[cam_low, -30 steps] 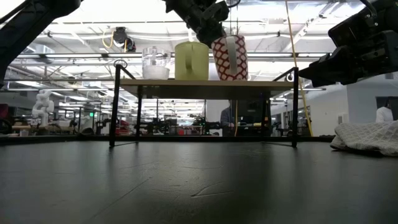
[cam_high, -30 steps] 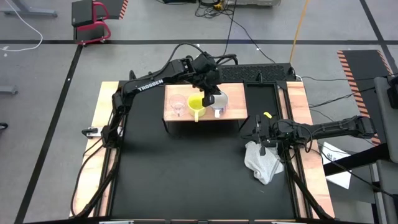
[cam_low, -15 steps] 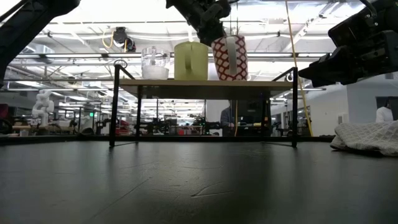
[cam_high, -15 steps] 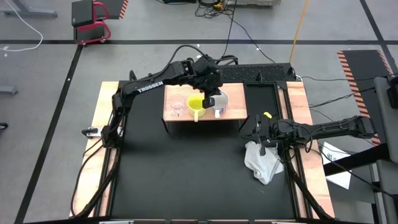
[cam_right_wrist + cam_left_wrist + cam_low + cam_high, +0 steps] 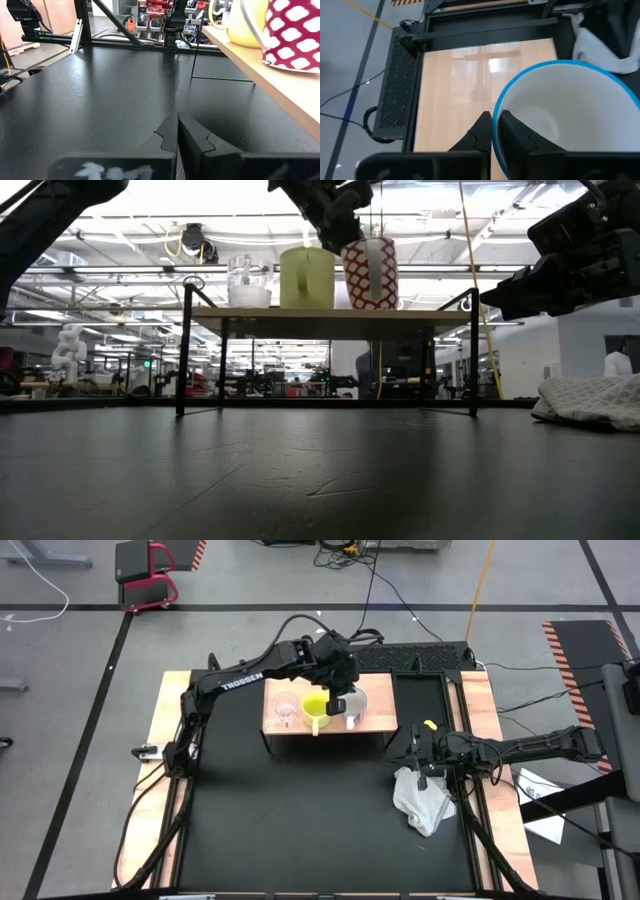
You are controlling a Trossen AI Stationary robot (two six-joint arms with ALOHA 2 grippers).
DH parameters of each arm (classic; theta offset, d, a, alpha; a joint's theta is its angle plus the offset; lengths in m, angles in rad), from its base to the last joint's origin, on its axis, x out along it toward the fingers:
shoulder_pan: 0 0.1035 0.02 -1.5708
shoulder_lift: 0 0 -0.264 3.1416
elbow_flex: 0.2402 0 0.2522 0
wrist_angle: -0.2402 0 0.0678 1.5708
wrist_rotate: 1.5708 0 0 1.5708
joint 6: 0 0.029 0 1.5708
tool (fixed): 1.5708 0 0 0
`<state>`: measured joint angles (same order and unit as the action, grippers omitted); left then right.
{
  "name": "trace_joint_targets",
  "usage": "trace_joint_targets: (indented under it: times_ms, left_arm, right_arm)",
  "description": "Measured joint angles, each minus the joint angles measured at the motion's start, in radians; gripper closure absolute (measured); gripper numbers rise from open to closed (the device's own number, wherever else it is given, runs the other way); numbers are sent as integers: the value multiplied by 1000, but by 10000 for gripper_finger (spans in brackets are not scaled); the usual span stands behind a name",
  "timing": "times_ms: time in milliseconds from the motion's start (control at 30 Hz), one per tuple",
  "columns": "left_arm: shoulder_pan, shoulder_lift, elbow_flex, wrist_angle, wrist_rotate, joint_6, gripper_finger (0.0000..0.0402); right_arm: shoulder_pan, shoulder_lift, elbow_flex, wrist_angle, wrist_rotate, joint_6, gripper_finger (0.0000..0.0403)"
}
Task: Stack small to large cups/mugs on shelf
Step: Put the red patterned mug on the shelf
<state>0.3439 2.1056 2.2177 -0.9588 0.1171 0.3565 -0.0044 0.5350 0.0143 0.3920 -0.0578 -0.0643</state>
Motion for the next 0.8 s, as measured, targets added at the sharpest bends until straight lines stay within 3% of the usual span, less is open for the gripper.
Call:
trace_joint_targets:
  times_ms: [167,800]
  left_arm:
    - [1,3,-2,10,-29,2,361]
    - [1,3,-2,19,-17,-11,355]
  right_arm:
    - [0,0,0,0,0,0,403]
    - [0,1,0,-2,0,22,403]
